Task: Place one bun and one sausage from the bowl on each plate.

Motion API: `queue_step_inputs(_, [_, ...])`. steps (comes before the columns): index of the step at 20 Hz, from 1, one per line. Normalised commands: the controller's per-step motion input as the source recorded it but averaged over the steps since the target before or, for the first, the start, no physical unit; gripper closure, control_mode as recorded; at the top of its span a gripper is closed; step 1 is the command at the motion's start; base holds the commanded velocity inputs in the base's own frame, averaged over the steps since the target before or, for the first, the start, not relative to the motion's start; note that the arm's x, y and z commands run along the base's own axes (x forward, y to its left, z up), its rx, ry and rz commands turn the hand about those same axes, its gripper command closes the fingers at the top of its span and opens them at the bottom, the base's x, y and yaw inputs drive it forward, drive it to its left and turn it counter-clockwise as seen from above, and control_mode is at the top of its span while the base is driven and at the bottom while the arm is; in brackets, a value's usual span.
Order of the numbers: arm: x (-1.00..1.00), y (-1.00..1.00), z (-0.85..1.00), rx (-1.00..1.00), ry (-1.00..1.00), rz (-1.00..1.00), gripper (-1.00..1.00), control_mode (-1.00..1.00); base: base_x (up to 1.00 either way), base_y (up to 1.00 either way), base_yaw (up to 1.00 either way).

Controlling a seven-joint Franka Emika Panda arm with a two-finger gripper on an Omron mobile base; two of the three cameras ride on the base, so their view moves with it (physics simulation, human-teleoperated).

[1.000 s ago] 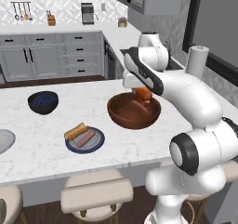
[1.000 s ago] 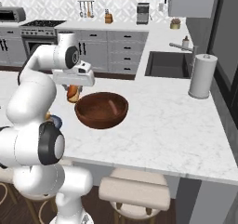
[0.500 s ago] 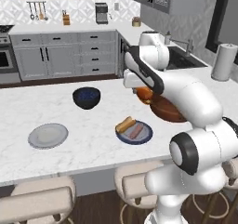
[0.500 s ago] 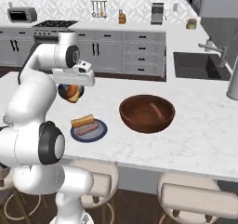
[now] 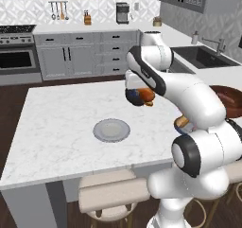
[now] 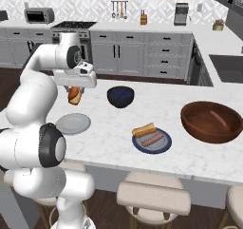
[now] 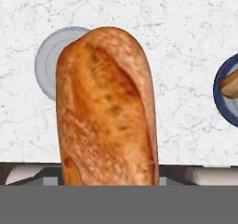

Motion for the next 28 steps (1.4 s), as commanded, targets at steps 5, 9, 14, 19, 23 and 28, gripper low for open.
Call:
queue_step_inputs(5, [0.19,0.2,-0.04,-0.01,0.0,-0.01,1.0,-1.0,0.59,0.8,-0.03])
queue_step_inputs(9, [0.99,0.64,-0.51,-0.06,0.05,-0.13,1.0,-1.0,0.0,0.0,0.0])
queue_step_inputs(14, [0.99,0.42,-0.98,-0.02,0.17,-0.13,1.0,-1.0,0.0,0.0,0.0])
queue_step_inputs(19, [0.8,0.59,-1.0,-0.06,0.09,-0.11,1.0,-1.0,0.0,0.0,0.0])
queue_step_inputs(23, [0.75,0.35,-0.98,-0.06,0.22,-0.1,1.0,-1.0,0.0,0.0,0.0])
queue_step_inputs(28, [0.44,0.0,-0.7,-0.01,0.2,-0.1,1.0,-1.0,0.0,0.0,0.0])
